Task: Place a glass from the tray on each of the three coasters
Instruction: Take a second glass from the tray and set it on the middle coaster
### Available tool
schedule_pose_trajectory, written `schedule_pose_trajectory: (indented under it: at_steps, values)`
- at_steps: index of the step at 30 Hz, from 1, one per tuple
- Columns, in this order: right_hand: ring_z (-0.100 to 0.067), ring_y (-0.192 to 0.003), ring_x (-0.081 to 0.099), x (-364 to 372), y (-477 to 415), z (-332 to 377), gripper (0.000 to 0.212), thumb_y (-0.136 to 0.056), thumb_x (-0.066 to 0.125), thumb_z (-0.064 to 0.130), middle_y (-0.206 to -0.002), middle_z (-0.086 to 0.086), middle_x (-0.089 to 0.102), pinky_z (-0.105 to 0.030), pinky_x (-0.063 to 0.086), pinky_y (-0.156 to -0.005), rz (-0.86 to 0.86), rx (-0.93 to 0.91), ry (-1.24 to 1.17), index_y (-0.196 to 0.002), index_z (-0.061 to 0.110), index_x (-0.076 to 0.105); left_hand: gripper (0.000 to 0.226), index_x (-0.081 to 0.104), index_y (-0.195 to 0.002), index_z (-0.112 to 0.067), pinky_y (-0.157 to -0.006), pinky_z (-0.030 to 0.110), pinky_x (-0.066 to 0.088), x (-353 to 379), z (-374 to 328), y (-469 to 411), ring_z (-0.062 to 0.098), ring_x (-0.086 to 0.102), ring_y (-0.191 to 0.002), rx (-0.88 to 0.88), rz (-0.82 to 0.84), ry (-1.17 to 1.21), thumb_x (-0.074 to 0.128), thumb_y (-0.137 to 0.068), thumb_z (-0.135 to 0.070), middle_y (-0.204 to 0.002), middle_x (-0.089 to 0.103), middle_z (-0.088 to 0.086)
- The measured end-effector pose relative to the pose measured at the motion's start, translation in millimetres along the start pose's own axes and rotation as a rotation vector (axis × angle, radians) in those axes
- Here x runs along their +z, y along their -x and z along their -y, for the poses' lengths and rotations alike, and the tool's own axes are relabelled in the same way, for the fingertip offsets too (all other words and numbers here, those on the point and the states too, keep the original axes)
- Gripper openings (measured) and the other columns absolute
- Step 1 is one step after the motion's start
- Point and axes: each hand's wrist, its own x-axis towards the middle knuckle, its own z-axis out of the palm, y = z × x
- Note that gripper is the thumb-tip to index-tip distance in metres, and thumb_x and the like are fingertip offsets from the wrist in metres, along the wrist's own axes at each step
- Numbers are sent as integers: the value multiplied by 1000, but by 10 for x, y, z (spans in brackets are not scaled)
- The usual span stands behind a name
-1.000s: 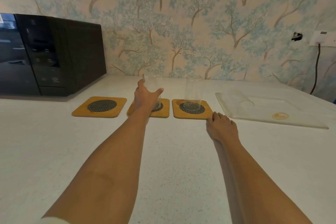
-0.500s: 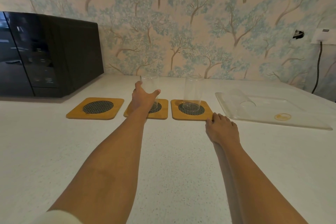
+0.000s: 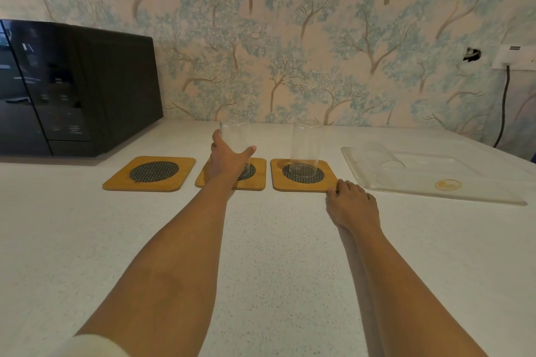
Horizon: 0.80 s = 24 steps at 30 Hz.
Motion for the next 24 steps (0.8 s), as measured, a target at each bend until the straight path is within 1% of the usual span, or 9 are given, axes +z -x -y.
schedule_pose_trajectory:
  at_steps: [3,9,15,17,21,24]
  values:
    - [-27,-120,52,-7,7,9,41,-99,26,33,-126,-7,59,-44,37,-105,2,11,-15,-121,10,51,98,14,-149,-12,-105,46,38,11,4,20,35,40,-134,-5,-7,-6,75,-78,-39,-148,37,16]
    - [-27,-116,54,-25,16,15,37,-99,28,31,-121,-7,60,-42,38,-102,-2,9,-14,-117,9,52,83,22,-145,-10,-103,42,40,10,40,5,33,43,-132,-4,6,-6,73,-82,-29,-145,42,16]
    - [-27,-119,53,-25,19,13,40,-99,28,32,-125,-7,59,-42,37,-103,0,6,-15,-122,10,51,83,23,-145,-11,-103,43,40,6,45,-3,33,44,-132,-10,10,-15,73,-82,-29,-145,43,16]
    - [-27,-117,53,-25,23,13,39,-99,28,32,-123,-7,59,-42,38,-101,-7,3,-14,-121,9,52,86,21,-146,-12,-104,44,39,10,45,4,33,42,-134,-15,11,-18,73,-81,-33,-147,41,14]
    - [-27,-116,53,-27,37,17,38,-98,29,31,-121,-8,60,-42,38,-101,-10,13,-36,-119,8,53,100,10,-151,-12,-109,48,34,11,44,58,33,33,-140,-23,-5,-26,69,-80,-48,-153,31,14]
    - [-29,-120,51,-30,35,18,39,-97,31,30,-125,-10,58,-42,37,-103,-23,32,-80,-120,8,52,90,14,-151,-11,-112,48,32,1,32,152,31,29,-143,11,-136,-78,59,-85,-53,-156,28,13]
